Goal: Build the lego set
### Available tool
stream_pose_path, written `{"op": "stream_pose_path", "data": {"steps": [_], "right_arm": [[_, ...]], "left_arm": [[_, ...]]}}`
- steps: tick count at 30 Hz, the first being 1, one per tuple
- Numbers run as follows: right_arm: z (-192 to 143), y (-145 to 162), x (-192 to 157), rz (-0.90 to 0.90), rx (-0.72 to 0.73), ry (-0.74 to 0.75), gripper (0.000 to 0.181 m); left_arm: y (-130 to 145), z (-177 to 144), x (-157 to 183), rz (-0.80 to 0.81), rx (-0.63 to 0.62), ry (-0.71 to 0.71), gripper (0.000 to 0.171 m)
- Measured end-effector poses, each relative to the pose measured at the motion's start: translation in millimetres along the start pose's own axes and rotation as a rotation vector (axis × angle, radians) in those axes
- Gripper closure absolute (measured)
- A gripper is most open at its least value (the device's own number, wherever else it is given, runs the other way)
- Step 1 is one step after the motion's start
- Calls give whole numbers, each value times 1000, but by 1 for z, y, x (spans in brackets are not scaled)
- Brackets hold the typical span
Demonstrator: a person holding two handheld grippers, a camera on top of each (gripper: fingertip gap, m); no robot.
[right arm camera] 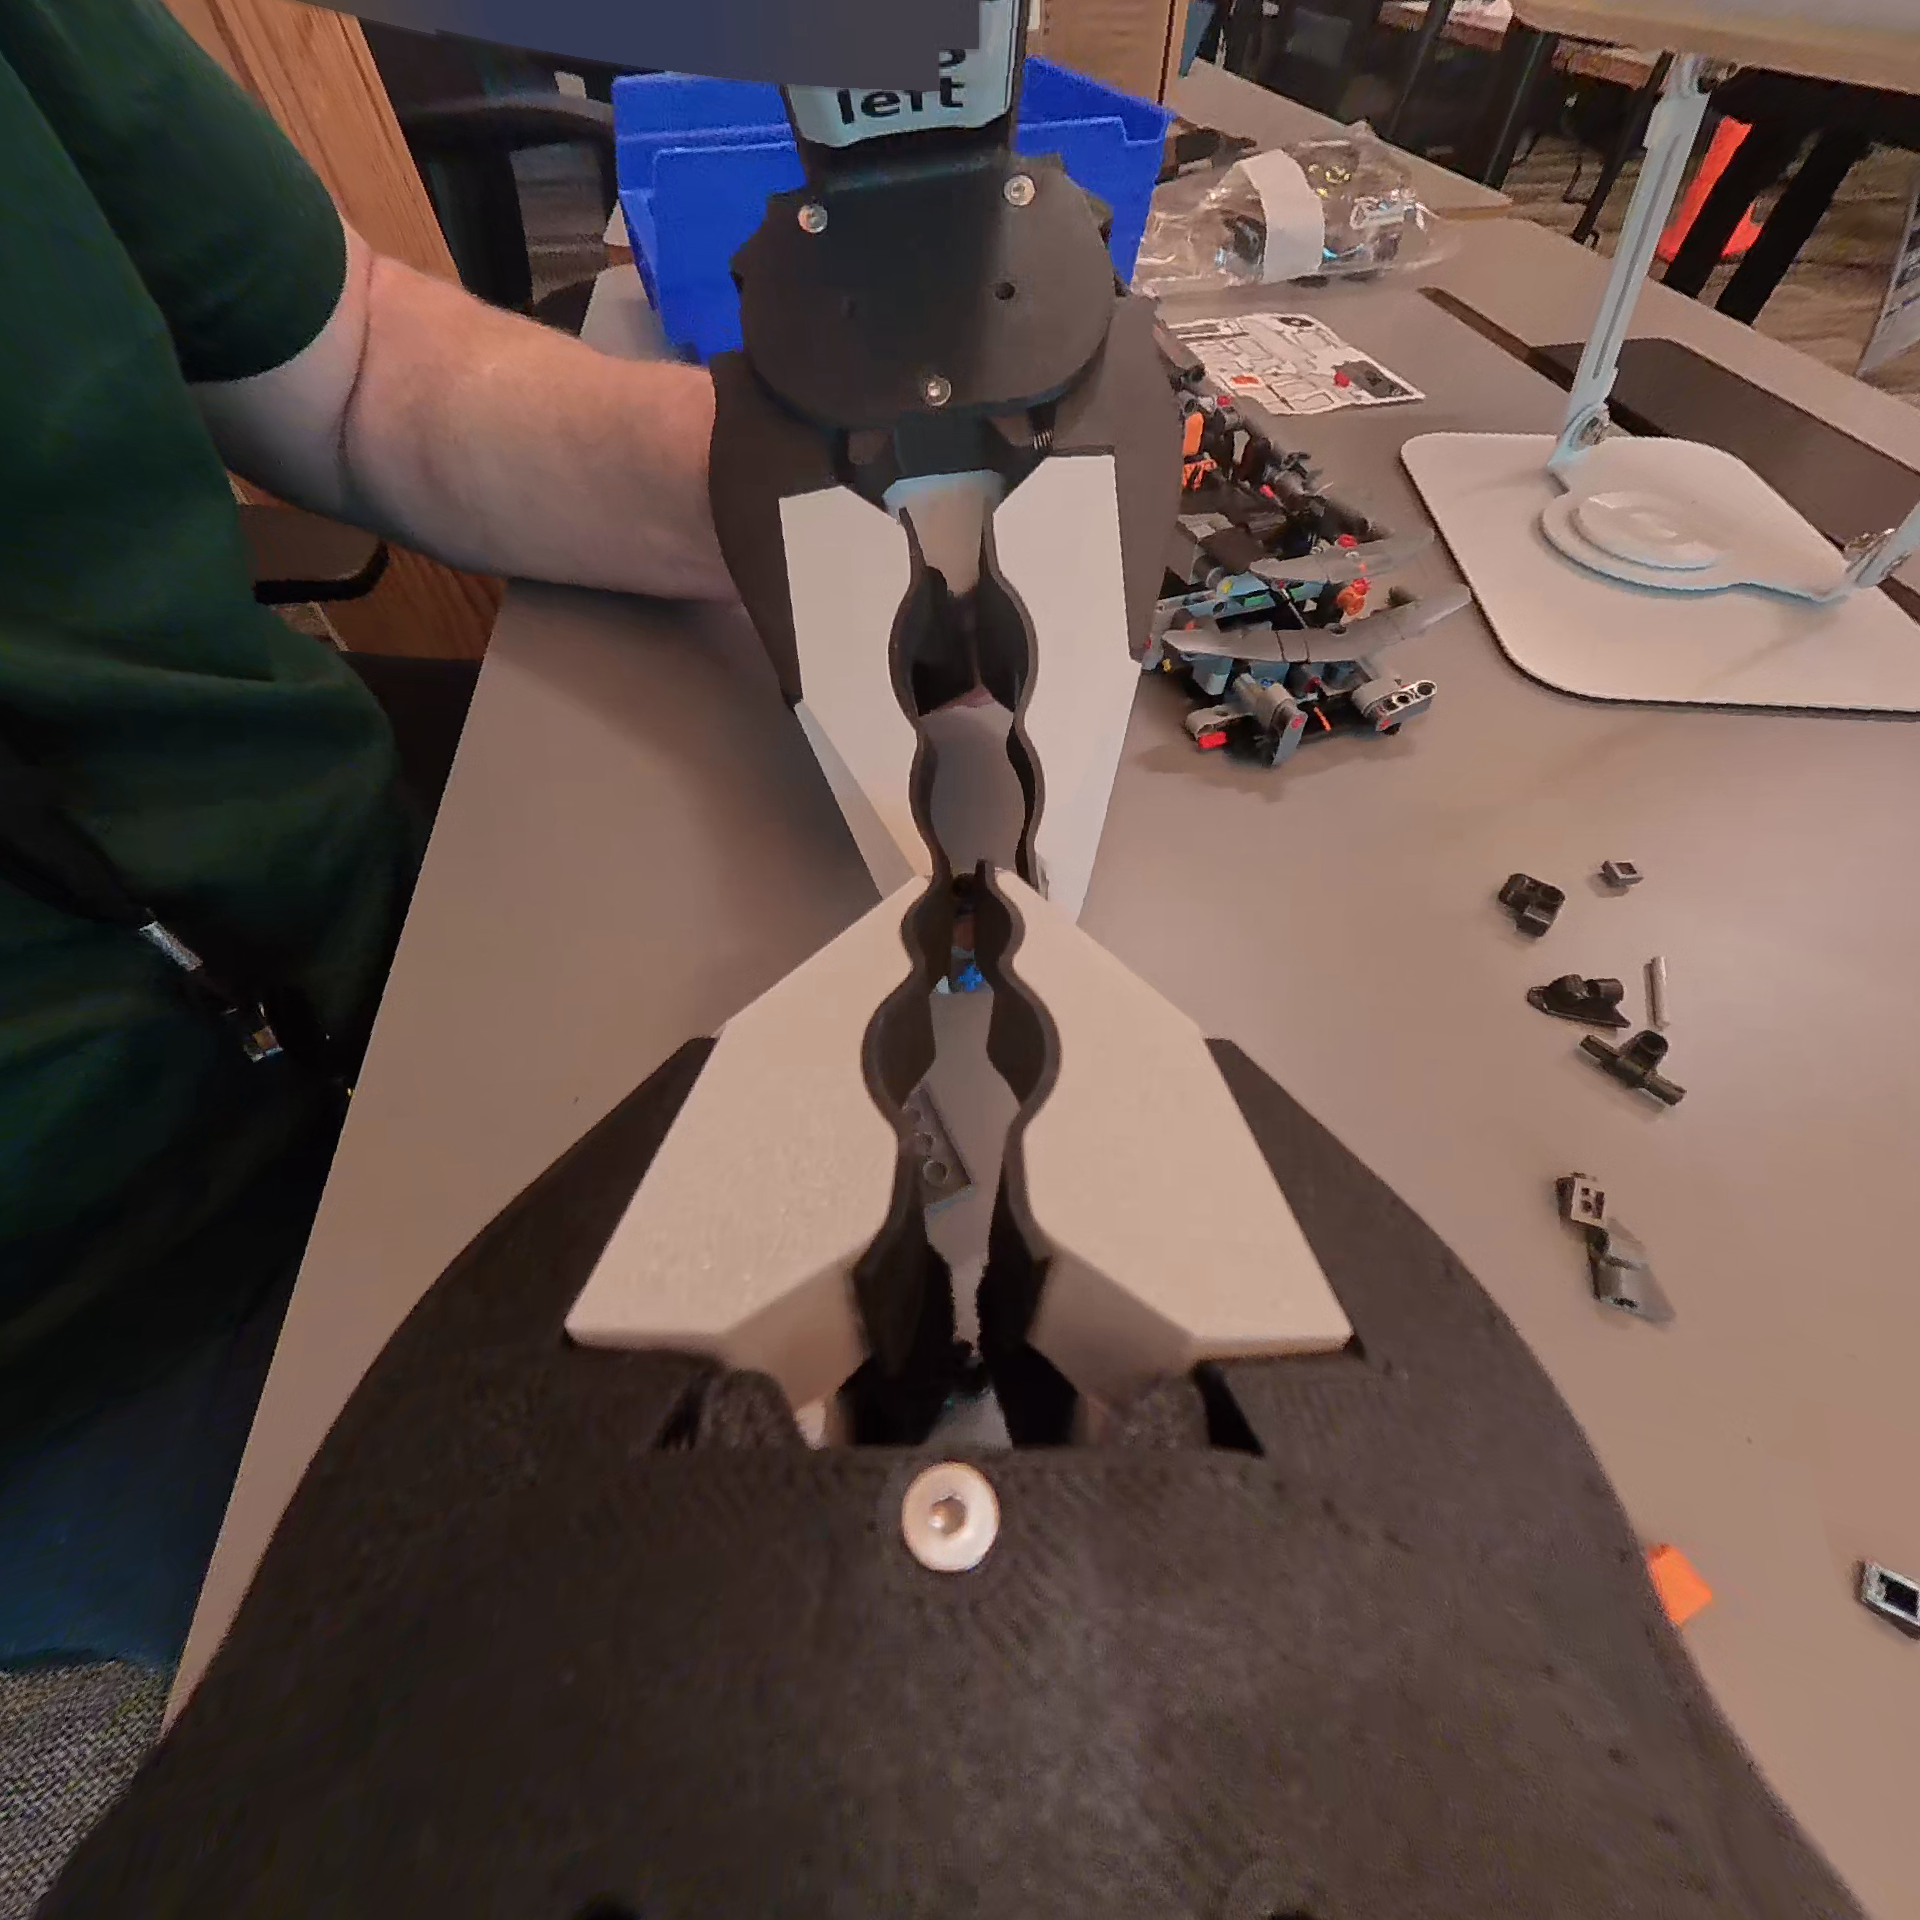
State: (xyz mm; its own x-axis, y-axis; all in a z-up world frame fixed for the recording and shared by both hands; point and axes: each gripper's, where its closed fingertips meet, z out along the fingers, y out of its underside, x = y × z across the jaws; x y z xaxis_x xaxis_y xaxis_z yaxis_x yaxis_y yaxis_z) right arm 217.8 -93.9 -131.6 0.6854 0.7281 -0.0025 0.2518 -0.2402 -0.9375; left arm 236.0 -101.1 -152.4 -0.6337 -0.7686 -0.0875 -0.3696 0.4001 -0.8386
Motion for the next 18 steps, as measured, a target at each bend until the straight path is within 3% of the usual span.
{"op": "stream_pose_path", "data": {"steps": [12, 18], "right_arm": [[-3, -4, 7, 46, 63, -4, 177], [-13, -12, 12, -34, 60, 98, 157]], "left_arm": [[-2, -2, -3, -44, 32, 15, 158], [-6, -6, -7, -155, 94, 69, 158]]}}
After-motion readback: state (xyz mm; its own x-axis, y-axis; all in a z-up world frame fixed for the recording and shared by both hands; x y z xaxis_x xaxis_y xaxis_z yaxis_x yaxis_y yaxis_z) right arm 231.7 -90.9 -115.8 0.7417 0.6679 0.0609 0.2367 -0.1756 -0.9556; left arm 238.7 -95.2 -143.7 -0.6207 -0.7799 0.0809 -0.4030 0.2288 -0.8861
